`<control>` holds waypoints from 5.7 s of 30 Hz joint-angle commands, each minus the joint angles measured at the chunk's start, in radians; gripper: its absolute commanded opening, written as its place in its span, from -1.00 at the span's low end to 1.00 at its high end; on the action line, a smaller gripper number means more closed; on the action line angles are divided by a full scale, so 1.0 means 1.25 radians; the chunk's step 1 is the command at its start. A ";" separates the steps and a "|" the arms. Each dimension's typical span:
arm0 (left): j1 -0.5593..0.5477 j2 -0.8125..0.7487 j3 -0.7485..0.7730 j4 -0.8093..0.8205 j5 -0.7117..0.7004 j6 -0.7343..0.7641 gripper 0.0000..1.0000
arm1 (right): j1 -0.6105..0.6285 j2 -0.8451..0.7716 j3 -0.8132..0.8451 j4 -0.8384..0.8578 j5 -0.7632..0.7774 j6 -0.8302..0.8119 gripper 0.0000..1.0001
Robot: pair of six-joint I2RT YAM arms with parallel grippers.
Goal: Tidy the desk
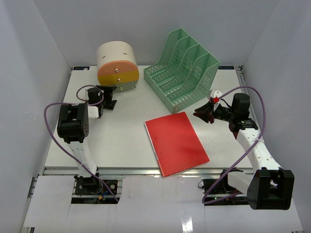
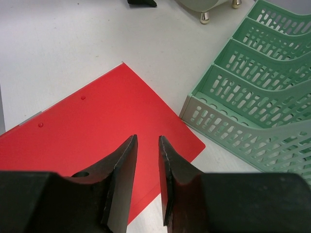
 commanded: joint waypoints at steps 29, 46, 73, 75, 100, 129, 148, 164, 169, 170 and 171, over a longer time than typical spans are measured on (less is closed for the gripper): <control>-0.232 -0.820 -0.434 -0.438 0.249 0.446 0.96 | -0.002 -0.005 -0.024 -0.167 0.432 0.110 0.43; -0.561 -0.657 -0.492 -0.303 -0.072 0.345 0.96 | -0.108 -0.056 -0.137 -0.048 0.476 0.211 0.51; -0.658 -0.388 -0.605 0.125 -0.113 0.118 -0.40 | 0.037 -0.017 -0.133 -0.107 0.354 0.057 0.28; -0.658 -0.395 -0.606 0.135 -0.108 0.119 -0.51 | 0.062 -0.023 -0.124 -0.141 0.321 0.000 0.28; -0.658 -0.498 -0.609 0.133 -0.057 0.039 -0.71 | 0.600 -0.176 -0.159 -0.392 0.281 -0.444 0.96; -0.659 -0.445 -0.567 0.174 -0.042 -0.042 -0.72 | 0.765 -0.195 -0.294 -0.215 0.429 -0.419 1.00; -0.658 -0.443 -0.574 0.194 -0.032 -0.059 -0.71 | 0.767 -0.217 -0.299 -0.178 0.499 -0.397 0.24; -0.659 -0.410 -0.568 0.203 -0.012 -0.056 -0.38 | 0.734 -0.273 -0.278 -0.206 0.486 -0.398 -0.15; -0.664 -0.393 -0.572 0.211 0.000 -0.055 -0.15 | 0.724 -0.280 -0.272 -0.210 0.473 -0.393 -0.21; -0.666 -0.391 -0.574 0.211 0.000 -0.055 -0.12 | 0.723 -0.281 -0.272 -0.211 0.471 -0.393 -0.22; -0.667 -0.390 -0.577 0.213 -0.001 -0.057 -0.08 | 0.722 -0.281 -0.270 -0.211 0.468 -0.392 -0.22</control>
